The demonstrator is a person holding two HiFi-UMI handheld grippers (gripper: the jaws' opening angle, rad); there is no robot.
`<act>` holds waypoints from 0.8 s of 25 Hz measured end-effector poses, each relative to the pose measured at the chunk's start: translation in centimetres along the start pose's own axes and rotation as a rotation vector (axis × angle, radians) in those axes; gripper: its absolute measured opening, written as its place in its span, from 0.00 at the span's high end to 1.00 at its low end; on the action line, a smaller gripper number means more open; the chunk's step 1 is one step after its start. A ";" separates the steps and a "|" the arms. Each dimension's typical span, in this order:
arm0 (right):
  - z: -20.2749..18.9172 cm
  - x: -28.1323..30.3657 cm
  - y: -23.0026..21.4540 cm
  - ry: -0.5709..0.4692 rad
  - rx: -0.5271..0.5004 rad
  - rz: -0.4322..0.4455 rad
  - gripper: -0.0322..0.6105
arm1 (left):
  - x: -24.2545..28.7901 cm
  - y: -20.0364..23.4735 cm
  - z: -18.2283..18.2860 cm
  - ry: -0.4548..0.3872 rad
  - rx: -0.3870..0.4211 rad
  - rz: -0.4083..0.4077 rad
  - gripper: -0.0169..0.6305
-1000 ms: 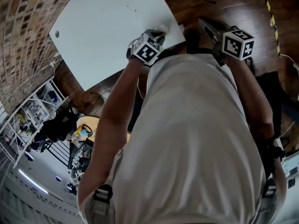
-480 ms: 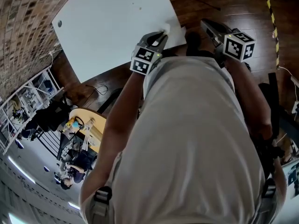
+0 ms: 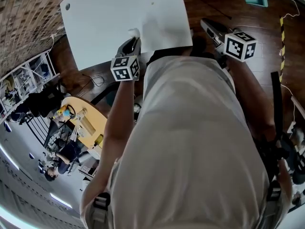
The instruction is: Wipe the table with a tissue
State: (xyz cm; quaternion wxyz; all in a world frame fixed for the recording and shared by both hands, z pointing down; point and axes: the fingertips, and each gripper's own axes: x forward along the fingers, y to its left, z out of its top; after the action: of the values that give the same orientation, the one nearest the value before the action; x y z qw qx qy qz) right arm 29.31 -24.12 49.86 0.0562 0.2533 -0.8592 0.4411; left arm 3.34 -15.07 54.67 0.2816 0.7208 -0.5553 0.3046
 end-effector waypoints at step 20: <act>-0.1 6.2 2.4 0.087 -0.038 0.026 0.94 | 2.0 1.5 0.5 0.012 -0.030 -0.053 0.87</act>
State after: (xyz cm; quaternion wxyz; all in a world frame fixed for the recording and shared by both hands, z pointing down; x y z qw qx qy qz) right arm 22.80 -25.23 50.18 0.0924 0.2215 -0.8673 0.4361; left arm 2.34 -17.03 55.91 0.3037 0.7291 -0.5387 0.2930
